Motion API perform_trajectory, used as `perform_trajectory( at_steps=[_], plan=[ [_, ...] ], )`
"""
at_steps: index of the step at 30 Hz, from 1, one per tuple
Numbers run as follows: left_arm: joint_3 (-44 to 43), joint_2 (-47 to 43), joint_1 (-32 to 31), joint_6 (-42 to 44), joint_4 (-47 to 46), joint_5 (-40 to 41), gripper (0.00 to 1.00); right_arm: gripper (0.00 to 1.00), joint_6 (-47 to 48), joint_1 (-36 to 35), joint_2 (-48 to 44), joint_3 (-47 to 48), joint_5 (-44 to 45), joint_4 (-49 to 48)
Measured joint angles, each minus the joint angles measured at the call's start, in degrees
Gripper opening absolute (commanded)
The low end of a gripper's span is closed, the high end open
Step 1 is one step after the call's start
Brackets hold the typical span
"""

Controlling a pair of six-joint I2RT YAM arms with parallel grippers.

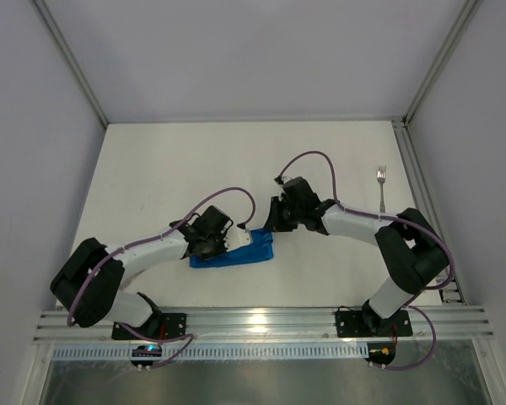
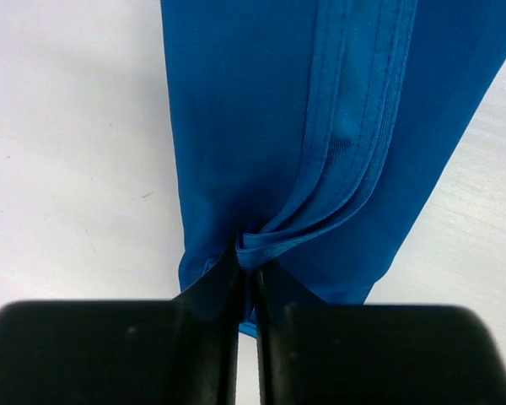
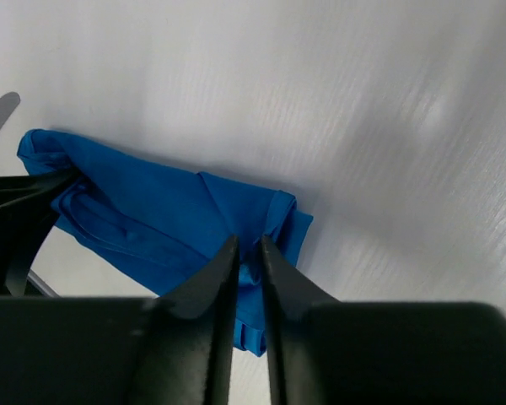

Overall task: Fold the napkin into a case and place the utensils inside
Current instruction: Fold the 2/3-rectangle-folded napkin at the center of the board.

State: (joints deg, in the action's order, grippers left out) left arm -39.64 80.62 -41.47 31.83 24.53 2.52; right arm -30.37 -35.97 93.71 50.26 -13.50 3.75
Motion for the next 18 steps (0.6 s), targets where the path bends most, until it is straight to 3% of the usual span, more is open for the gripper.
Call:
perform_trajectory(
  at_steps=[8, 14, 18],
  plan=[
    [0.0, -0.1, 0.1, -0.2, 0.1, -0.3, 0.00, 0.46, -1.3, -0.3, -3.8, -6.3, -0.5, -1.6],
    [0.0, -1.1, 0.3, -0.5, 0.7, -1.1, 0.00, 0.48, -1.9, -0.3, -14.4, -10.9, -0.5, -1.7],
    [0.0, -1.3, 0.4, -1.0, 0.7, -1.5, 0.00, 0.48, -2.9, -0.4, -16.2, -13.7, -1.7, -4.3]
  ],
)
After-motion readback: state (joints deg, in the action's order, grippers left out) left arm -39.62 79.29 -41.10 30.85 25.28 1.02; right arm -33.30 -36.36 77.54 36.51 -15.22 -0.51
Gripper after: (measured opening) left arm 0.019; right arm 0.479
